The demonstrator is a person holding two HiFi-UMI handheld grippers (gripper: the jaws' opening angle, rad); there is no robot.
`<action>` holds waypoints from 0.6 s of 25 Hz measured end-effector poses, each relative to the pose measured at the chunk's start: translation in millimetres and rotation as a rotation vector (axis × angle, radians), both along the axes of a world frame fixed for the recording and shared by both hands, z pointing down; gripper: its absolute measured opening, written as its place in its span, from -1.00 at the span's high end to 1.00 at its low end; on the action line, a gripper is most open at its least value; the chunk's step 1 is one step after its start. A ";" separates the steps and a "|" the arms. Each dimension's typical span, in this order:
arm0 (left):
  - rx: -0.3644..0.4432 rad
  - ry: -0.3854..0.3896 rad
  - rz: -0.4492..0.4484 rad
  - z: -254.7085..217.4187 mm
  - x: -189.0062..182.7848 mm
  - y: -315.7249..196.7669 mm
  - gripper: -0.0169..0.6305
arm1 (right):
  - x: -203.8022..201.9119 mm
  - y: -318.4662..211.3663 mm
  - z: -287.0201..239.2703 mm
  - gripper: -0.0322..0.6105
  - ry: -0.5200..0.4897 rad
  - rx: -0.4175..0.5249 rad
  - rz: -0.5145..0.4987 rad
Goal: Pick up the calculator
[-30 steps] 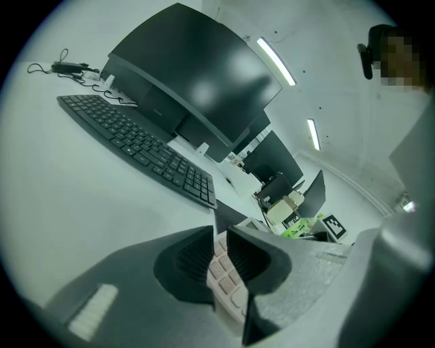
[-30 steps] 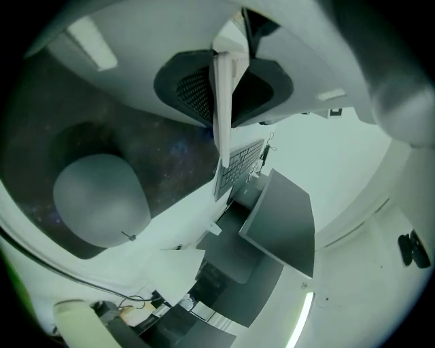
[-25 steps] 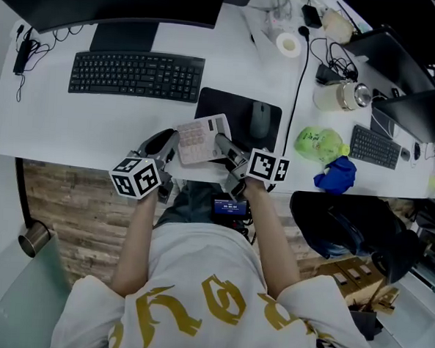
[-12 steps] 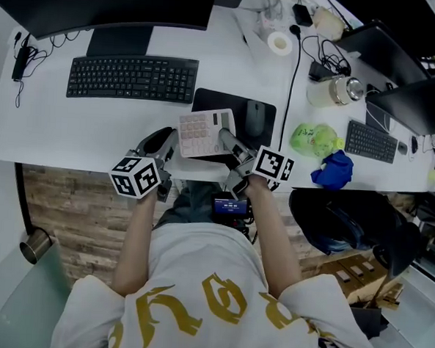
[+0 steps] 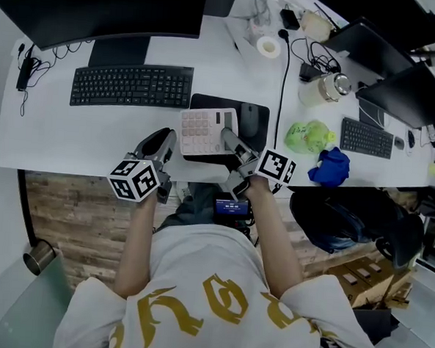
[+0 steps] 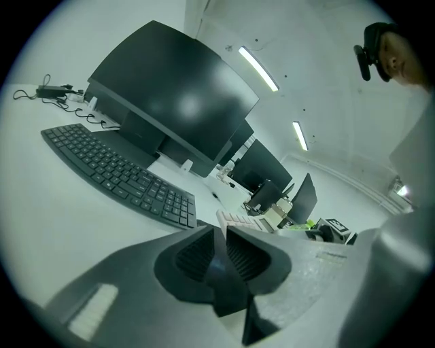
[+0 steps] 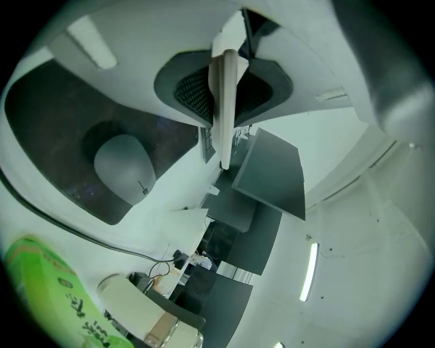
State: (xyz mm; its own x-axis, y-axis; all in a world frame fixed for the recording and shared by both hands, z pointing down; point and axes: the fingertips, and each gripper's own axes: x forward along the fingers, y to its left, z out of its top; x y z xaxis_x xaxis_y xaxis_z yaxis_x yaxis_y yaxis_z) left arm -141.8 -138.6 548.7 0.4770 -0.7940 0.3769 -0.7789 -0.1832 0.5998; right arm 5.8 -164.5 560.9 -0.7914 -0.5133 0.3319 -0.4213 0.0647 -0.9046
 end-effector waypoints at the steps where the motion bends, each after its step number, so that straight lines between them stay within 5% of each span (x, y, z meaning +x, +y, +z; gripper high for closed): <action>1: 0.007 -0.002 -0.001 -3.7 -0.8 0.2 0.78 | 0.9 0.5 -3.7 0.59 -0.013 0.000 0.013; 15: 0.117 -0.017 0.019 -56.3 -2.2 3.2 0.79 | 7.9 11.9 -44.2 0.59 -0.051 0.012 0.129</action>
